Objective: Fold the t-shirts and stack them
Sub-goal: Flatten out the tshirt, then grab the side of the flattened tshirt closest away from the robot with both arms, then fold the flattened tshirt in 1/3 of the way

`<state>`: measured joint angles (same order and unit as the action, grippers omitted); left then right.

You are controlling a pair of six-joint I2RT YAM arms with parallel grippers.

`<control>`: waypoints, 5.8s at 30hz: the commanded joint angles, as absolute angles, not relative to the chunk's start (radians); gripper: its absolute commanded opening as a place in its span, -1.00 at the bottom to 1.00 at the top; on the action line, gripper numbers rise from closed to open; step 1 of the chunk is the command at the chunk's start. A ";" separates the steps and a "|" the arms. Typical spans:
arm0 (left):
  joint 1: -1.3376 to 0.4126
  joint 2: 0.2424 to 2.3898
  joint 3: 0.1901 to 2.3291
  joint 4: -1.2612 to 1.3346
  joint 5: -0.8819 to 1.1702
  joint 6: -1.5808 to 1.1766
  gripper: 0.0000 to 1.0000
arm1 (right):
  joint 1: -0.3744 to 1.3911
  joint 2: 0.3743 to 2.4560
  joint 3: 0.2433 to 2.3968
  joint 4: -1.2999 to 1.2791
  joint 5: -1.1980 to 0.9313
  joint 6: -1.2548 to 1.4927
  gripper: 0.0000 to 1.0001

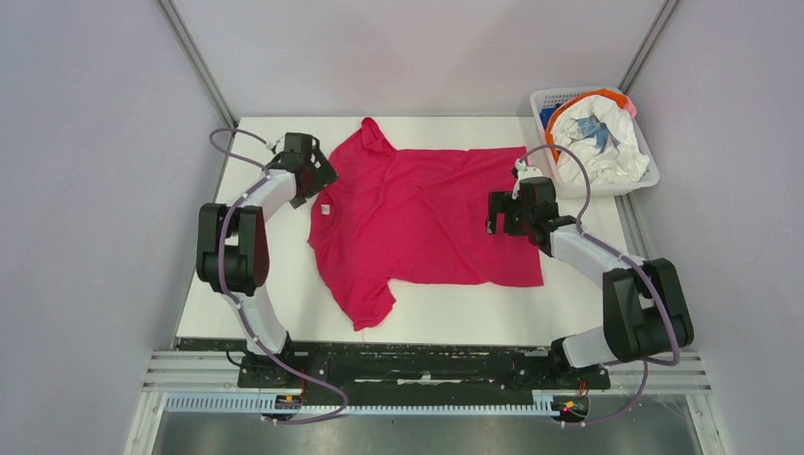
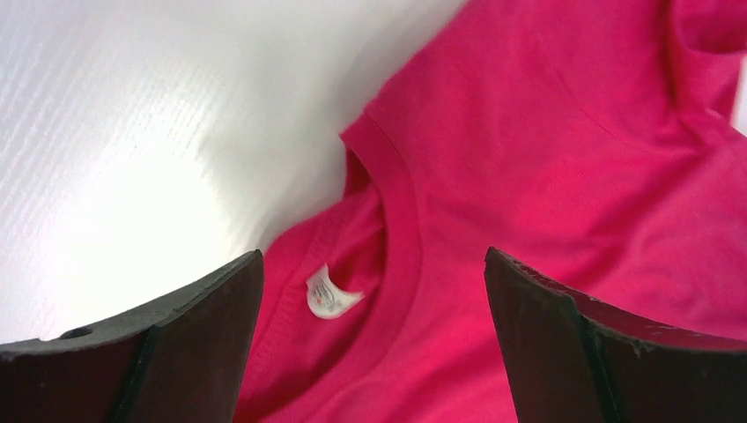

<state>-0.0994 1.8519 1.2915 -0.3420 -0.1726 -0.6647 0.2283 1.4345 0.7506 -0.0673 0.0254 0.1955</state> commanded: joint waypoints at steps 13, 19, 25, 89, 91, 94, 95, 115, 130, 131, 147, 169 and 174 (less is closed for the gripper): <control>-0.317 1.288 0.708 -0.292 -0.024 -0.807 0.99 | 0.204 1.060 0.447 -0.122 -0.090 0.328 0.96; -0.294 1.305 0.608 -0.241 -0.120 -0.787 0.99 | 0.204 1.064 0.371 -0.158 -0.114 0.340 0.96; -0.217 1.413 0.621 -0.222 -0.090 -0.806 0.99 | 0.204 1.030 0.362 -0.262 -0.020 0.300 0.96; -0.761 0.929 0.380 -0.651 -0.032 -1.118 -0.96 | 0.203 0.762 0.388 -0.348 0.109 0.366 0.96; -0.761 0.901 0.391 -0.723 -0.013 -1.124 -0.96 | 0.203 0.741 0.387 -0.392 0.118 0.395 0.96; -0.762 0.848 0.382 -0.762 0.060 -1.128 -0.96 | 0.203 0.696 0.383 -0.472 0.193 0.441 0.96; -0.762 0.832 0.380 -0.777 0.066 -1.129 -0.96 | 0.202 0.677 0.379 -0.493 0.214 0.458 0.96; -0.762 0.802 0.392 -0.707 0.069 -1.095 -0.96 | 0.203 0.663 0.177 -0.326 0.168 0.556 0.21; -0.762 0.712 0.411 -0.855 0.103 -1.114 -0.96 | 0.204 0.623 0.274 -0.601 0.207 0.565 -1.00; -0.762 0.694 0.408 -0.856 0.119 -1.114 -0.96 | 0.203 0.618 0.287 -0.629 0.200 0.573 -1.00; -0.742 0.871 0.555 -0.547 0.086 -0.952 -0.96 | 0.204 0.686 0.352 -0.463 0.096 0.500 -1.00; -0.338 1.376 1.026 -0.417 0.168 -0.728 -0.96 | 0.149 1.089 0.698 -0.328 0.092 0.419 -1.00; -0.294 1.430 1.079 -0.410 0.173 -0.700 -0.96 | 0.129 1.126 0.740 -0.308 0.096 0.404 -1.00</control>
